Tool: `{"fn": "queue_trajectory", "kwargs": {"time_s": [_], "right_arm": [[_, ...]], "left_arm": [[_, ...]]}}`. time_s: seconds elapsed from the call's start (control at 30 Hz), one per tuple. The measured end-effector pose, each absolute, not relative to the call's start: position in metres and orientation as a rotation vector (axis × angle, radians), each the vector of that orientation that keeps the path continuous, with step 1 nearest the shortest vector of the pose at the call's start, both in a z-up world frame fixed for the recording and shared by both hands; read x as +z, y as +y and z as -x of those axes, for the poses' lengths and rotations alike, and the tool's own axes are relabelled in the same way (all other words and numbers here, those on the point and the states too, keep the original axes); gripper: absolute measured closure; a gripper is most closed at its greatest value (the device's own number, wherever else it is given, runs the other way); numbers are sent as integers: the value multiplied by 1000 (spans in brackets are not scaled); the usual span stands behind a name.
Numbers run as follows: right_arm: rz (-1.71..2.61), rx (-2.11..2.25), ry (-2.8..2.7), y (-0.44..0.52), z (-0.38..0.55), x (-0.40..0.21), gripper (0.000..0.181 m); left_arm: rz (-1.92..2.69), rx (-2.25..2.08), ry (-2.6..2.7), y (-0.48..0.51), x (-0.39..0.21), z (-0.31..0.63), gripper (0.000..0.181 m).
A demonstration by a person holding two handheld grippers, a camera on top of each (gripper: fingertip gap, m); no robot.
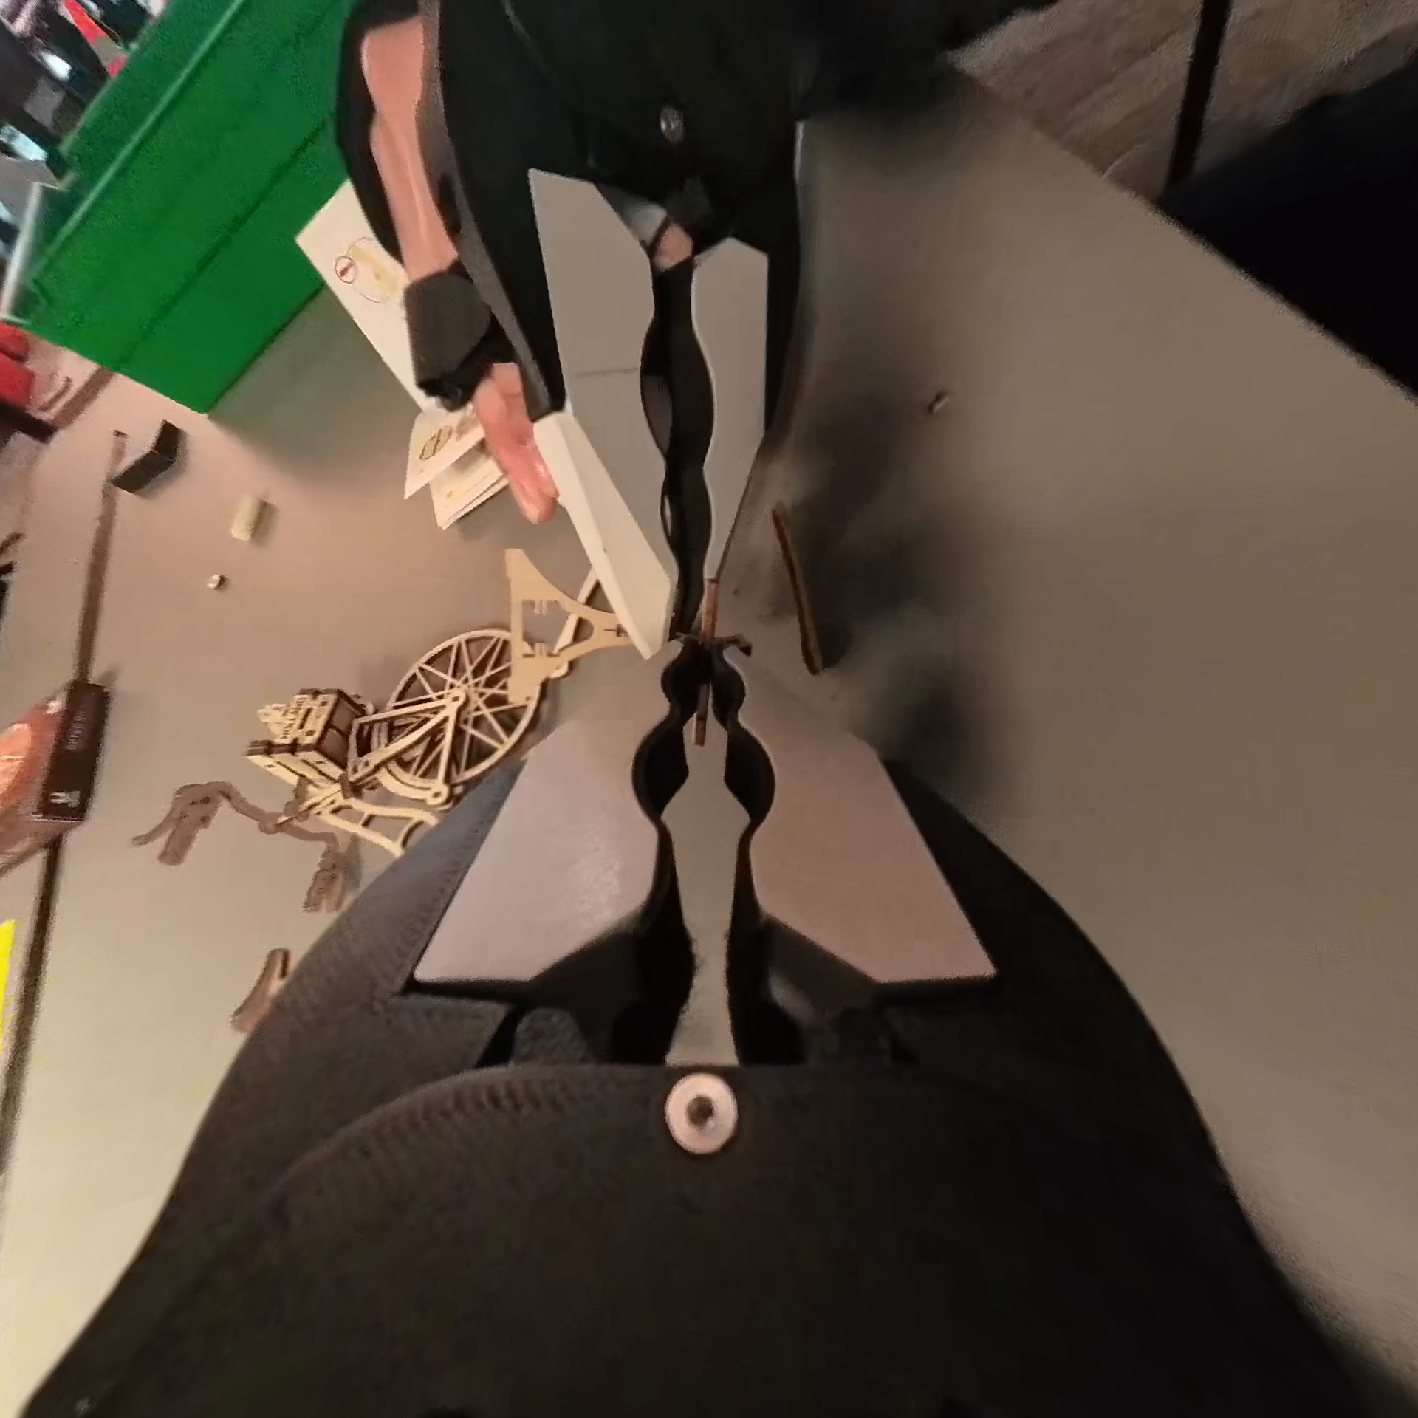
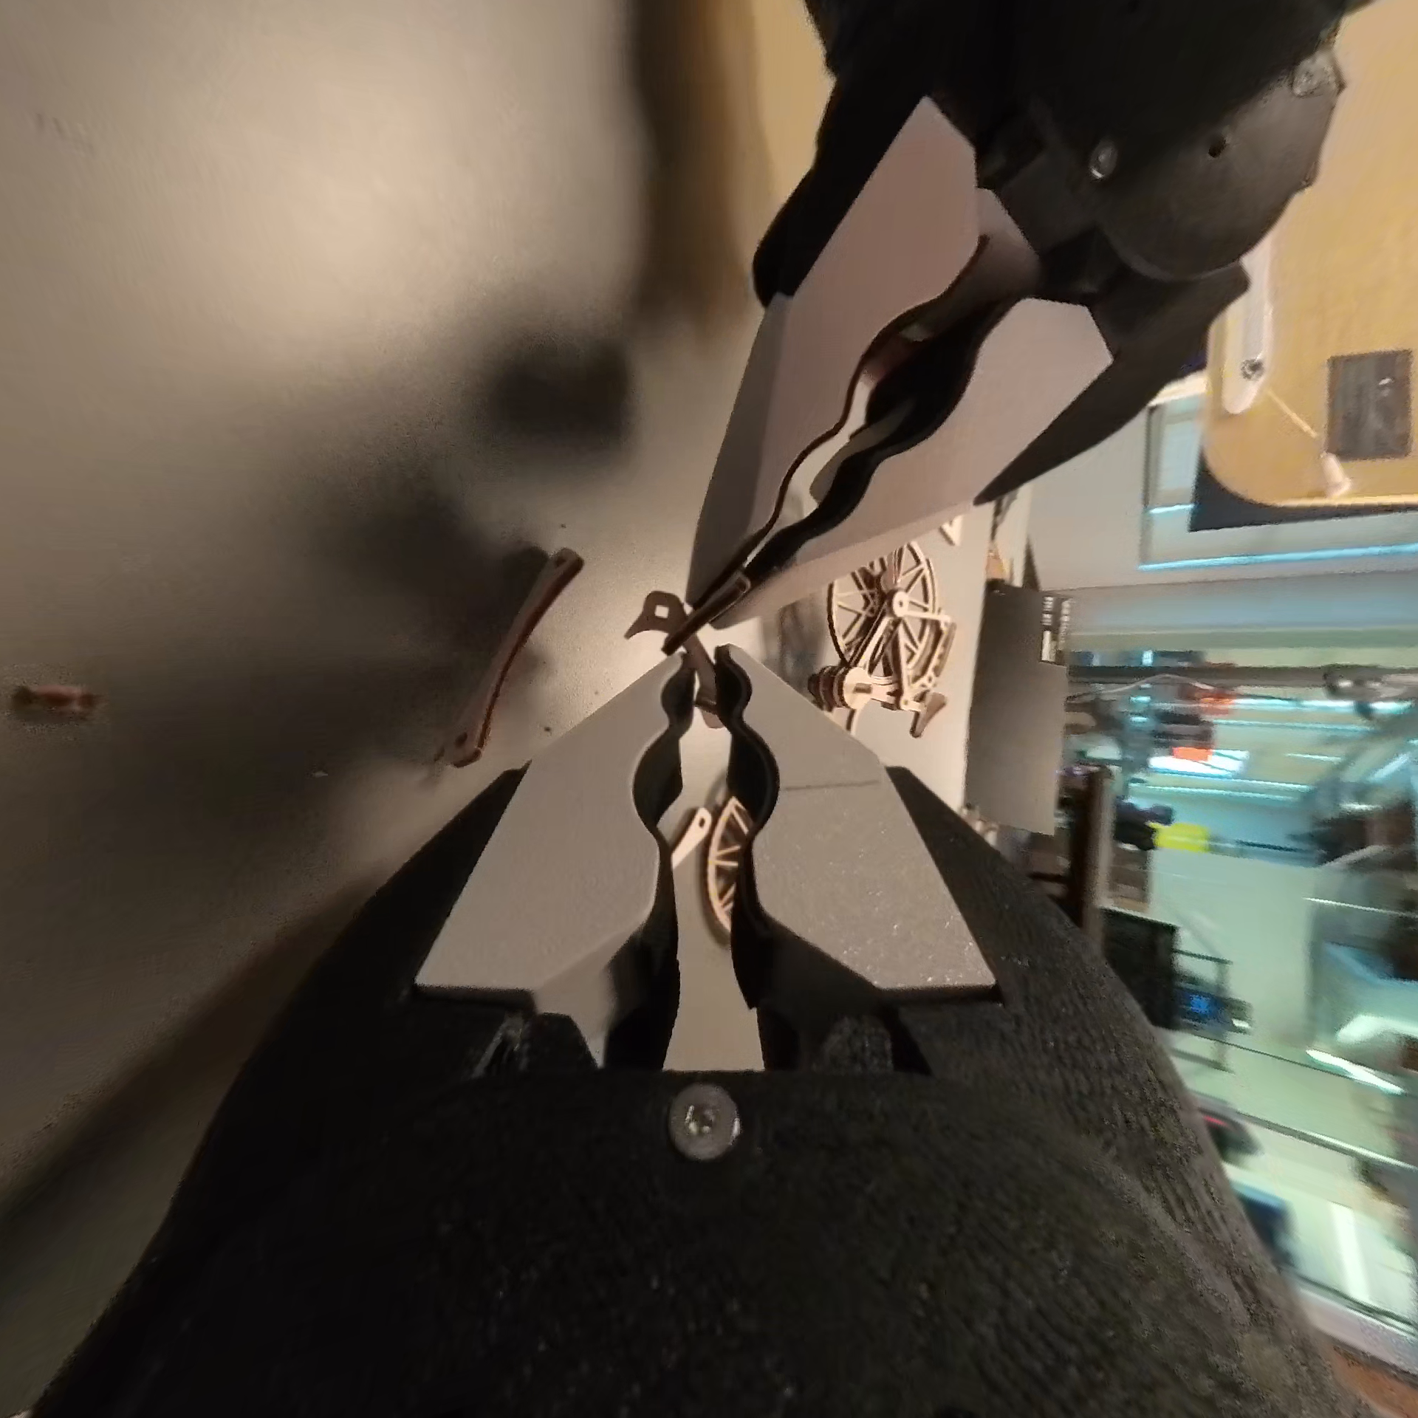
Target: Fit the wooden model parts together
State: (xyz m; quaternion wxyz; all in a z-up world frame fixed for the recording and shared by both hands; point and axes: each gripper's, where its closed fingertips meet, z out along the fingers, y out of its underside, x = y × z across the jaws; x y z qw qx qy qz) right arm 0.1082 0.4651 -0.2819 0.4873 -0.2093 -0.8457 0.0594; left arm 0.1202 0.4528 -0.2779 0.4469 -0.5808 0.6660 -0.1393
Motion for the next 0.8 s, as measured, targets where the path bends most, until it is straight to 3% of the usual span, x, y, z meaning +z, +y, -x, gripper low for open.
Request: {"fn": "queue_trajectory", "kwargs": {"time_s": [0.23,0.8], "right_arm": [[689,510,-2073,449,-112,-276,178],[817,795,-2143,434,-113,-293,179]], "left_arm": [[1479,-603,1612,439,-271,-123,180],[1585,-779,1624,426,-285,-123,180]]}}
